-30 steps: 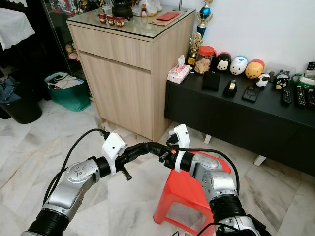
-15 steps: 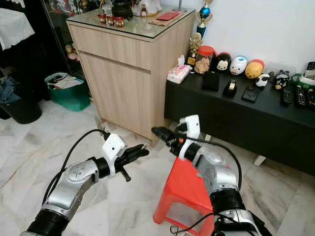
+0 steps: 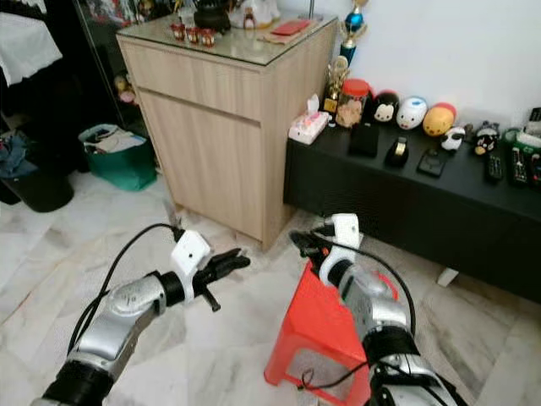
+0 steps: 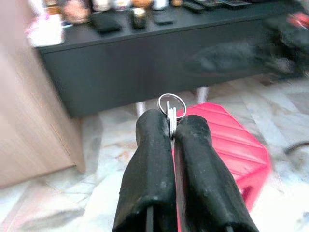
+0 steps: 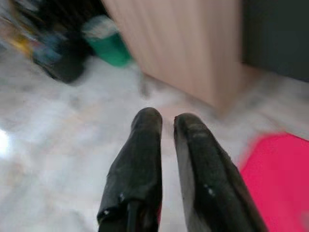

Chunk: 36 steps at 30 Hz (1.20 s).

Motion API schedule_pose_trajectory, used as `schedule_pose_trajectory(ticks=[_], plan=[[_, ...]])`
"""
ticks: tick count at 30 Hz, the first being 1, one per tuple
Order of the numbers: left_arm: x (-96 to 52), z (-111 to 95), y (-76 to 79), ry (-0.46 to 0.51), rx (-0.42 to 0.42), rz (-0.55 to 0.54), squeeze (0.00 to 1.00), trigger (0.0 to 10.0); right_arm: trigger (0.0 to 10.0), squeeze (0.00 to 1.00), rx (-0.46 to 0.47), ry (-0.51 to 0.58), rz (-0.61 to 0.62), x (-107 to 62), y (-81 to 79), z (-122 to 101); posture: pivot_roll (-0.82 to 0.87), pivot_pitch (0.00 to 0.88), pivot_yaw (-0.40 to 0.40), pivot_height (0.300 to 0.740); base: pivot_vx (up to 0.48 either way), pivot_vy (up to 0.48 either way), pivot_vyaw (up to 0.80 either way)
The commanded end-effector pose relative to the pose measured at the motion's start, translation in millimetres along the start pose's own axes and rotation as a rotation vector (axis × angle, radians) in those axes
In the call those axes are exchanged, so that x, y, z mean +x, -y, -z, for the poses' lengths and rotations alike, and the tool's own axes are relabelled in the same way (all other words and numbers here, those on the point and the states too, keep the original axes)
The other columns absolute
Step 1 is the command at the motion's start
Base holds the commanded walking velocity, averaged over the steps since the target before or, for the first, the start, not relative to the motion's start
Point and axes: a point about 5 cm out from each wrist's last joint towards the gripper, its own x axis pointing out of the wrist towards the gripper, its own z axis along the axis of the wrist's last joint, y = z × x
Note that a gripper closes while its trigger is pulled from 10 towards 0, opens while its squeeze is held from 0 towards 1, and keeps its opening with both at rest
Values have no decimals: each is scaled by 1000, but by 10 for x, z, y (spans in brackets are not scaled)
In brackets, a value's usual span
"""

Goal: Hang keys on a hook

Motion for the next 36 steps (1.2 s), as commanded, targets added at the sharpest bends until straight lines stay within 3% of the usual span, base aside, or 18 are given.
schedule_pose_trajectory(ticks=[1, 6, 8, 10, 13, 14, 17, 19, 20, 25, 30, 36], plan=[[-85, 151, -125, -33, -38, -103, 0, 10000, 10000, 0, -21, -110, 120, -114, 174, 316, -14, 0, -22, 740, 0, 0, 0], [-318, 594, -261, -149, -182, -306, 0, 10000, 10000, 0, 37, -255, 229, -314, 272, 849, -15, 0, -22, 740, 0, 0, 0], [-383, 702, -272, -181, -215, -348, 0, 10000, 10000, 0, 44, -277, 244, -351, 275, 940, -14, 0, -24, 740, 0, 0, 0], [-558, 972, -270, -284, -290, -447, 0, 10000, 10000, 0, 57, -345, 265, -445, 270, 1152, -11, 0, -26, 740, 0, 0, 0], [-847, 1335, -189, -451, -347, -569, 0, 10000, 10000, 0, 62, -413, 277, -563, 244, 1391, -18, 0, -27, 740, 0, 0, 0], [-847, 1335, -189, -451, -347, -569, 0, 10000, 10000, 0, 62, -413, 277, -563, 244, 1391, -18, 0, -27, 740, 0, 0, 0], [-1057, 1560, -74, -568, -382, -657, 0, 10000, 10000, 0, 62, -474, 301, -686, 249, 1571, -11, 0, -35, 740, 0, 0, 0], [-1245, 1749, 90, -662, -452, -707, 0, 10000, 10000, 0, 46, -540, 301, -804, 232, 1741, -14, 0, -42, 740, 0, 0, 0], [-1245, 1749, 90, -662, -452, -707, 0, 10000, 10000, 0, 46, -540, 301, -804, 232, 1741, -14, 0, -42, 740, 0, 0, 0], [-1454, 1969, 389, -789, -538, -737, 0, 10000, 10000, 0, 81, -537, 342, -873, 239, 1819, -14, 0, -49, 740, 0, 0, 0], [-1493, 2038, 541, -840, -544, -722, 0, 10000, 10000, 0, 126, -473, 383, -865, 245, 1801, -24, 0, -46, 740, 0, 0, 0], [-1470, 2067, 650, -849, -560, -721, 0, 10000, 10000, 0, 28, -550, 322, -891, 219, 1855, -28, 0, -49, 740, 0, 0, 0]])
